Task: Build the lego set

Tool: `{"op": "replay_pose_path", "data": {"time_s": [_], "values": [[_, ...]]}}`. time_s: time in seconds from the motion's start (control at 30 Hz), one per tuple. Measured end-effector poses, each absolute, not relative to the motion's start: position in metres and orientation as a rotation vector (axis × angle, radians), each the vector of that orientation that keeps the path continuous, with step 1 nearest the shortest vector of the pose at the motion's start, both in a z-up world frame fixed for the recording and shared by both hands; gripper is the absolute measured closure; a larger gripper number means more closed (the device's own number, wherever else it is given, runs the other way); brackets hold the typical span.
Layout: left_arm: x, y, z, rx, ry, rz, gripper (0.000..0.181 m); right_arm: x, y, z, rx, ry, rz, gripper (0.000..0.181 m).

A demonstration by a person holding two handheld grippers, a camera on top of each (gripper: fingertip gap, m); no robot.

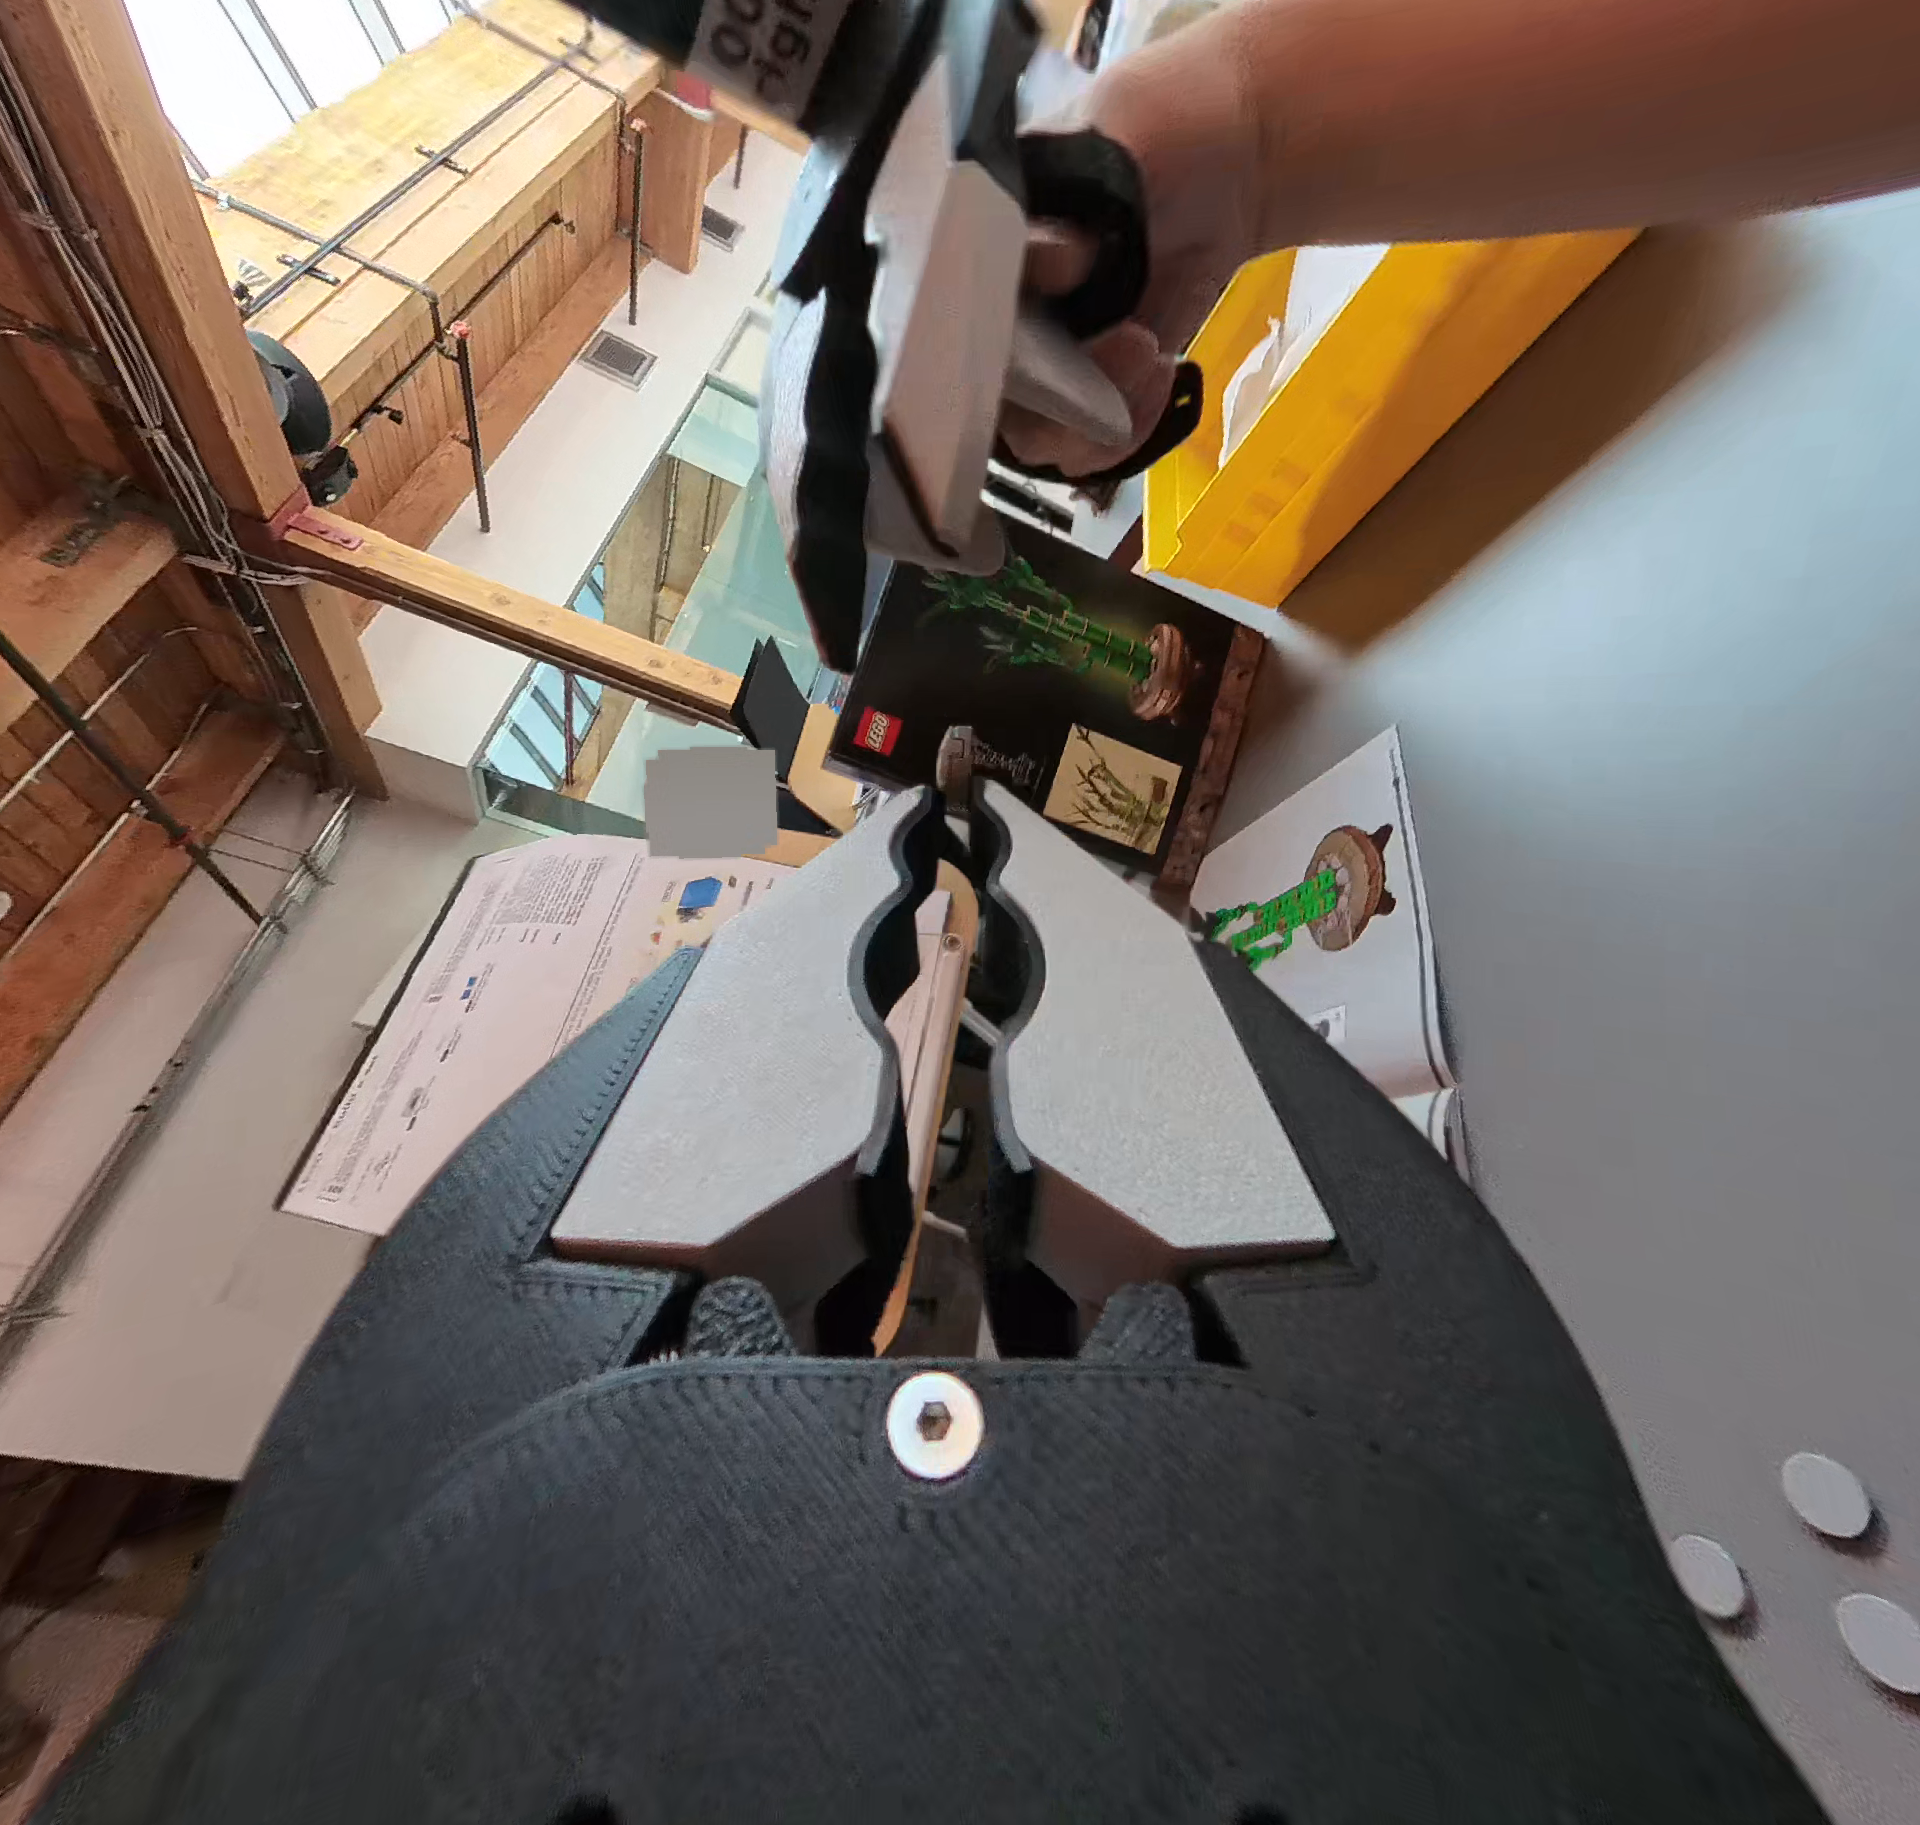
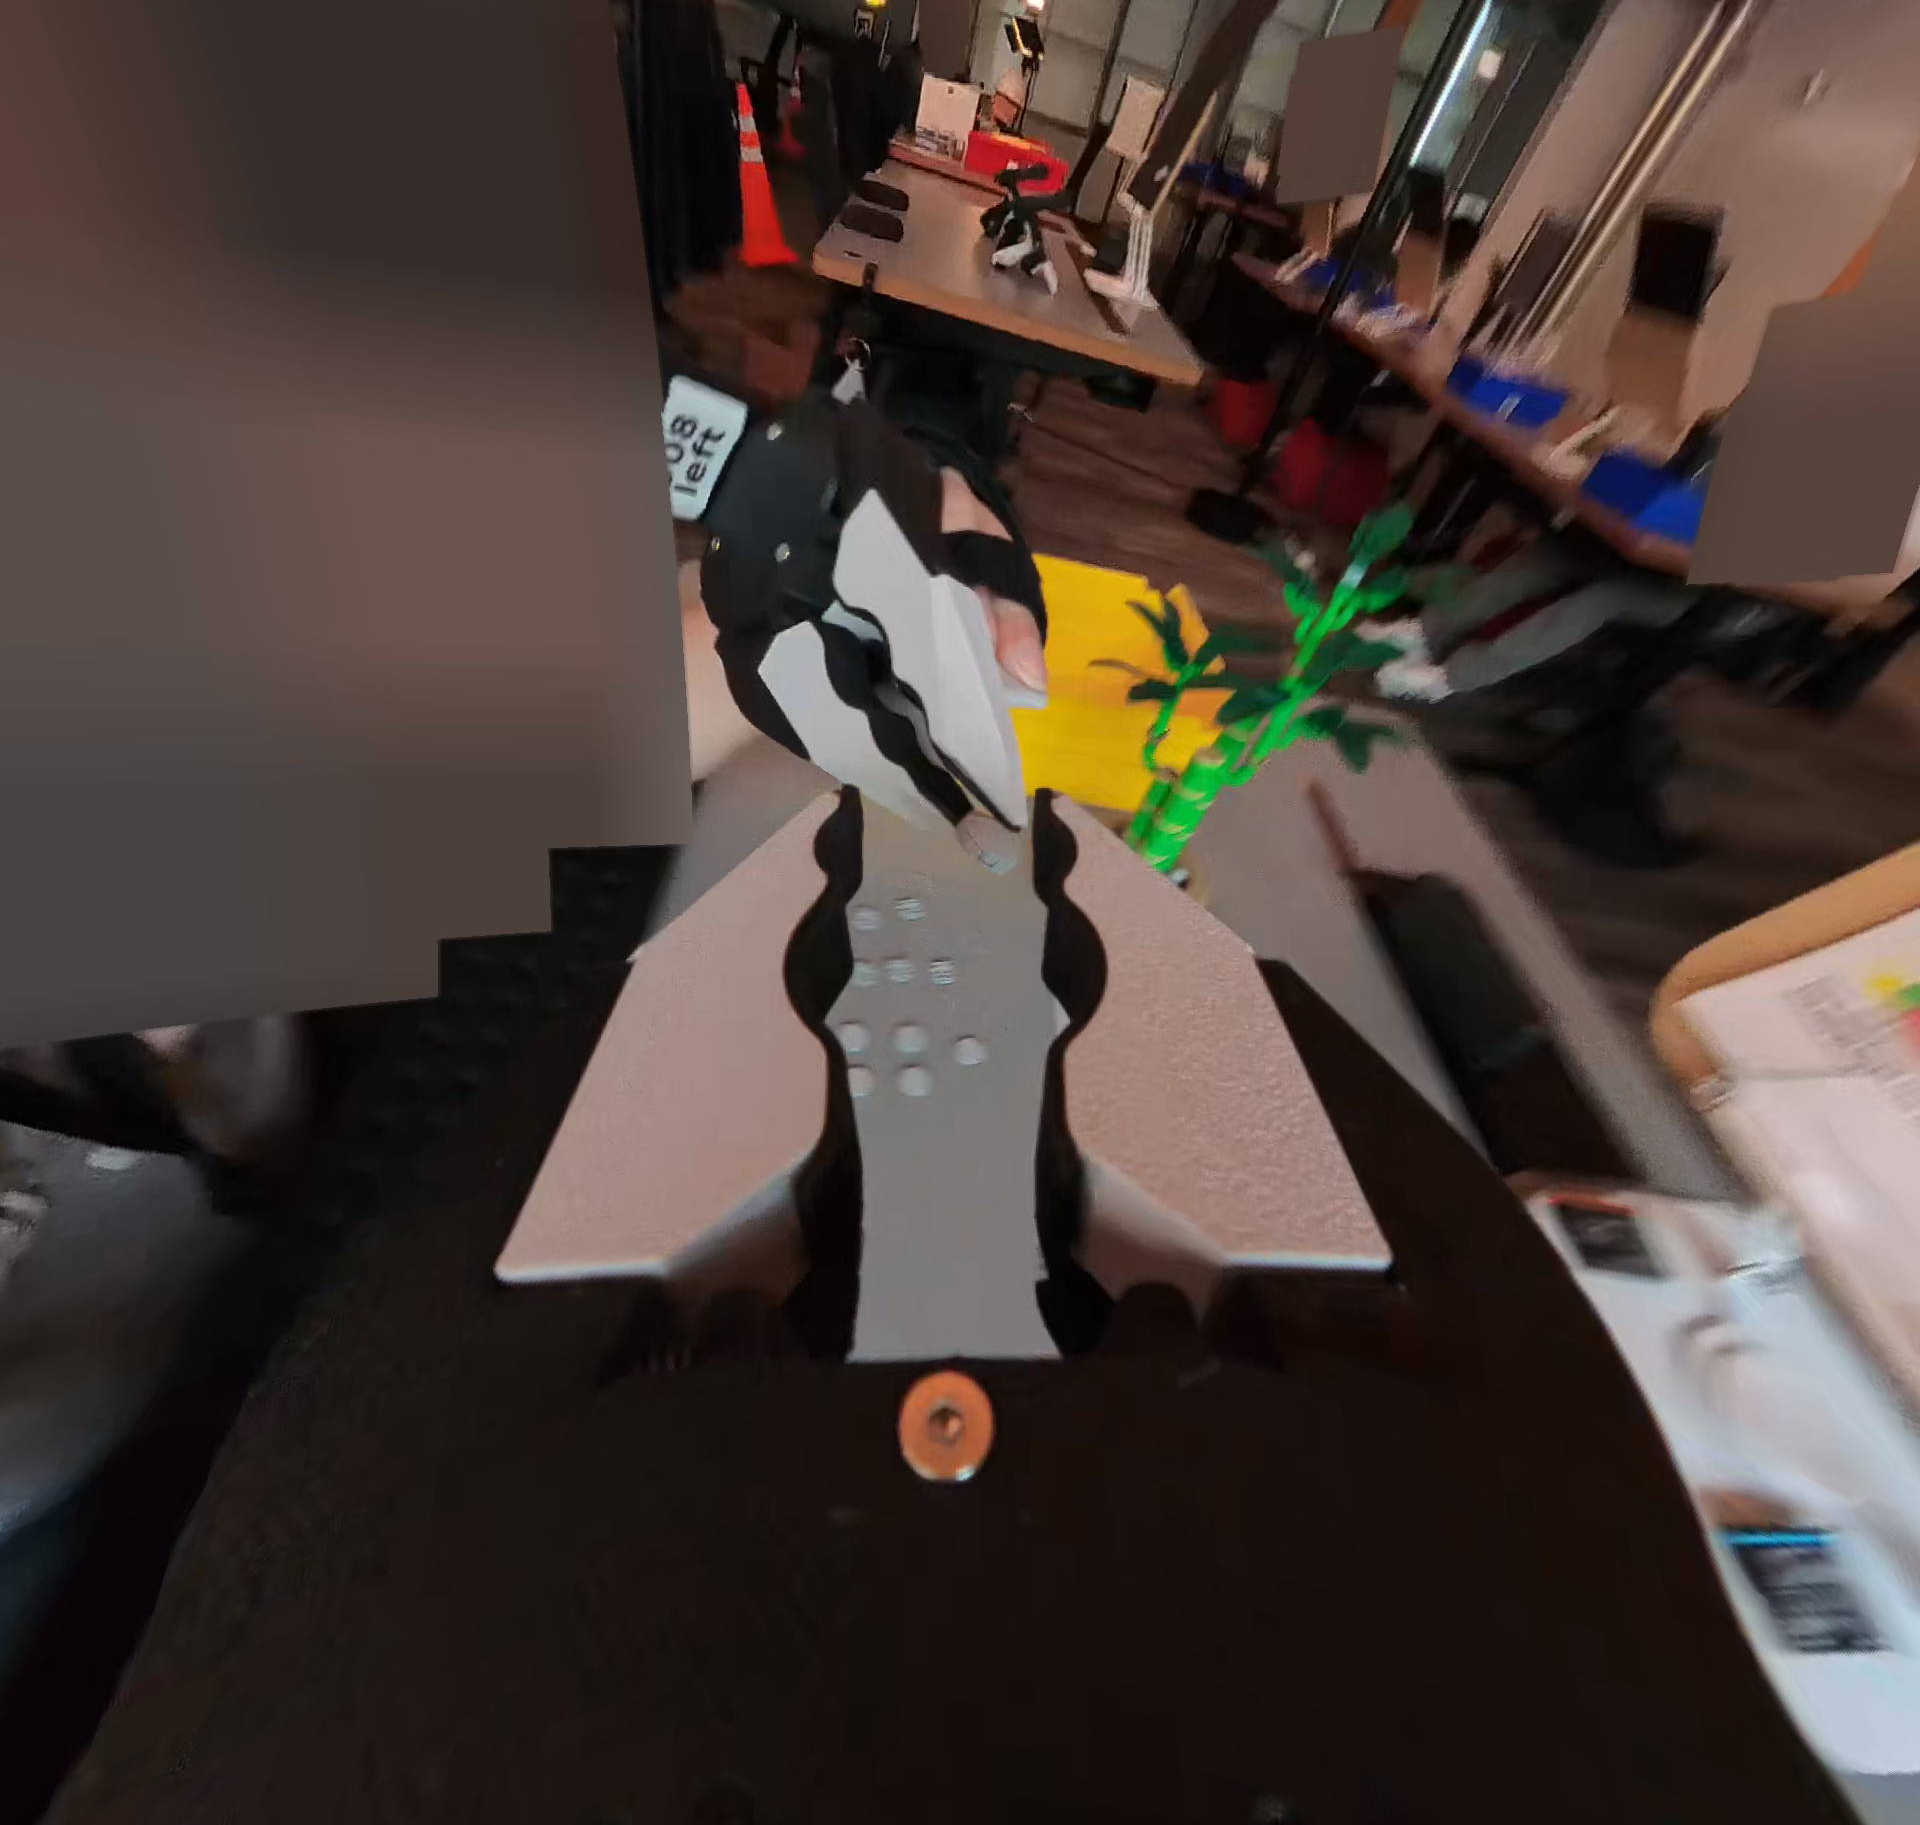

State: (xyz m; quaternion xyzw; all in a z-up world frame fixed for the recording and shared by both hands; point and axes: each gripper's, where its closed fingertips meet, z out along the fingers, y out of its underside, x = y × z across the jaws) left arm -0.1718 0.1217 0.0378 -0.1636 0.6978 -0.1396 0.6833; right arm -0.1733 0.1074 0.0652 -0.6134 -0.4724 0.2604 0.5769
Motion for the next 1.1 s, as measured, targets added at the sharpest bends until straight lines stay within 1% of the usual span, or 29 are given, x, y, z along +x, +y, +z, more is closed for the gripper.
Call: {"op": "replay_pose_path", "data": {"time_s": [0.07,0.13,0.2,0.4,0.57,0.67,0.77,1.0,1.1], "values": [[-0.168,0.124,0.033,-0.358,1.574,-0.267,0.178,-0.168,0.111,0.05,-1.621,-1.048,0.793,0.15],[-0.165,0.124,0.028,-0.346,1.589,-0.236,0.178,-0.162,0.122,0.029,-1.789,-0.998,0.814,0.15],[-0.162,0.125,0.022,-0.34,1.609,-0.199,0.178,-0.16,0.128,0.016,-1.84,-1.002,0.797,0.15],[-0.156,0.127,0.009,-0.314,1.654,-0.135,0.178,-0.161,0.13,0.011,-1.847,-1.034,0.761,0.153],[-0.154,0.126,0.005,-0.291,1.665,-0.109,0.178,-0.163,0.129,0.011,-1.805,-1.09,0.674,0.169],[-0.154,0.125,0.005,-0.288,1.663,-0.103,0.178,-0.163,0.128,0.012,-1.797,-1.099,0.658,0.168],[-0.153,0.125,0.007,-0.283,1.651,-0.104,0.178,-0.16,0.127,0.011,-1.801,-1.091,0.672,0.16],[-0.154,0.124,0.01,-0.278,1.639,-0.122,0.178,-0.165,0.127,0.009,-1.797,-1.108,0.707,0.161],[-0.154,0.123,0.011,-0.275,1.638,-0.121,0.178,-0.166,0.127,0.007,-1.801,-1.12,0.712,0.164]]}}
